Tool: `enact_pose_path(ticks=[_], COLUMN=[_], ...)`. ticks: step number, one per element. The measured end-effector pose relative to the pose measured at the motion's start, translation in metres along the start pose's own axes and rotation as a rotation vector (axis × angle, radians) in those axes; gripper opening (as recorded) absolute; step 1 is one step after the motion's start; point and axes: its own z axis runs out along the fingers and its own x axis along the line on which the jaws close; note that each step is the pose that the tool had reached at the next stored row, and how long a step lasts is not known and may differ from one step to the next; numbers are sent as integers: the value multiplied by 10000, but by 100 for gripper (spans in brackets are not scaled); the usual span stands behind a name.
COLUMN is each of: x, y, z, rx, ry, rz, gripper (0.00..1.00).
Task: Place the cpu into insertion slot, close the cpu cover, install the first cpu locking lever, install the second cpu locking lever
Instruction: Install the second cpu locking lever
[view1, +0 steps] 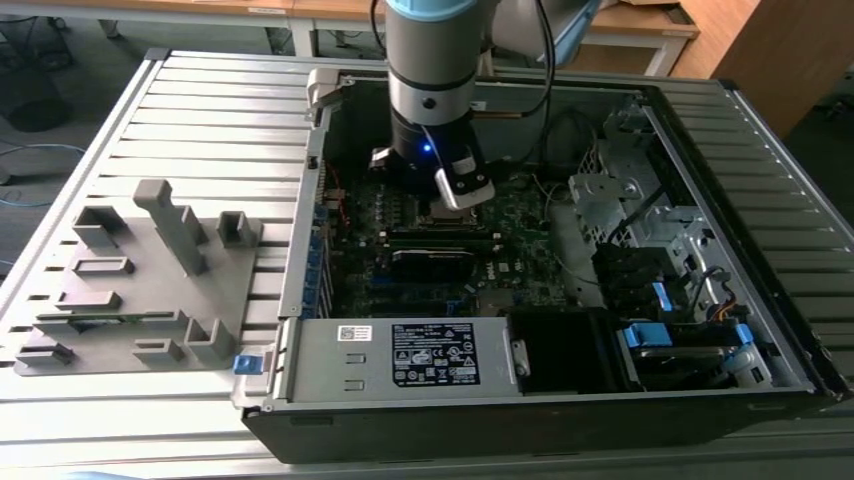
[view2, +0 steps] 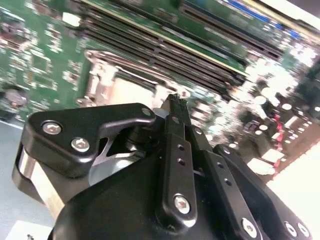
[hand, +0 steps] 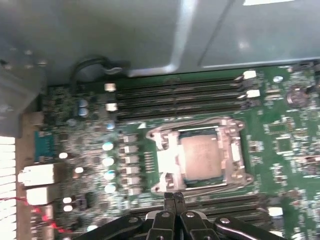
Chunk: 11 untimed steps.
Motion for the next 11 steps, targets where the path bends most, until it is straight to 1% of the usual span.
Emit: enact_pose_path(ticks=[6, 7, 8, 11], x=[-257, -281, -287, -284], y=[33, 44, 68, 181], z=[21, 24, 30, 53], rx=[13, 25, 43, 117], ry=[10, 9, 6, -3], rz=[0, -1, 0, -6], gripper=[11, 11, 11, 11])
